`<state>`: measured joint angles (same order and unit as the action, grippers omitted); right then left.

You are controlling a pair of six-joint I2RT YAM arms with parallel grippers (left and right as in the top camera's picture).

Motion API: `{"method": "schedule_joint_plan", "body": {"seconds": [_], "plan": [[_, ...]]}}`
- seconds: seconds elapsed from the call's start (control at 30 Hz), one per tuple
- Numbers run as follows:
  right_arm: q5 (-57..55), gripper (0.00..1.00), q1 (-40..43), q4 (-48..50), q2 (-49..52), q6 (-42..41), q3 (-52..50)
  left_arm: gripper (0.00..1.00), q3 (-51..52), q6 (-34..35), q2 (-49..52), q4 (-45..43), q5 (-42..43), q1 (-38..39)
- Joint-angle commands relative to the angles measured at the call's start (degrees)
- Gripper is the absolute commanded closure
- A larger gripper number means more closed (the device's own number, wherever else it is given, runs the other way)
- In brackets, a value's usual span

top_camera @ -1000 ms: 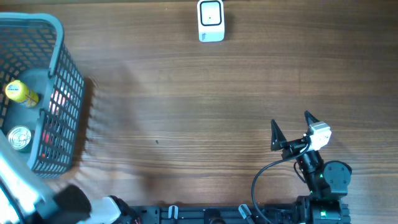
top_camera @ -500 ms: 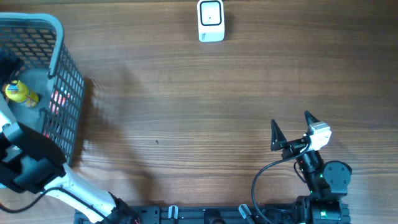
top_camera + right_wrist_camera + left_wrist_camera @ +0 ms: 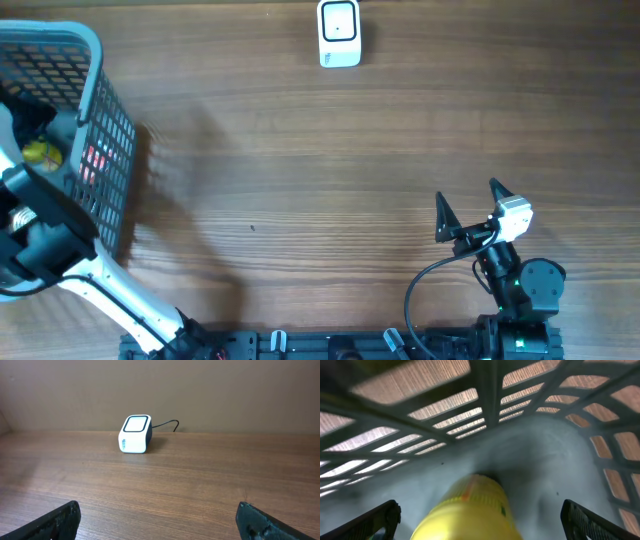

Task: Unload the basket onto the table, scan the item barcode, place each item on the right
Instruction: 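Reach the left gripper into the basket and grasp the yellow can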

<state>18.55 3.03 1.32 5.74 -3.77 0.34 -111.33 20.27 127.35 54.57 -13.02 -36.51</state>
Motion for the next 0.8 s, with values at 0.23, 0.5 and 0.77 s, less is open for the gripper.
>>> {"method": "schedule_joint_plan", "body": {"seconds": [0.23,0.5,0.77], "plan": [[-0.5,0.0,-0.3,0.2,0.0,0.2,0.0,0.48,-0.3,-0.3,5.5,-0.3,1.2,-0.5],[-0.5,0.0,-0.3,0.1,0.0,0.2,0.0,0.49,-0.3,-0.3,3.3,1.1,1.2,-0.5],[-0.5,0.0,-0.3,0.2,0.0,0.2,0.0,0.53,-0.3,-0.3,-9.5,3.0,2.7,-0.5]]}}
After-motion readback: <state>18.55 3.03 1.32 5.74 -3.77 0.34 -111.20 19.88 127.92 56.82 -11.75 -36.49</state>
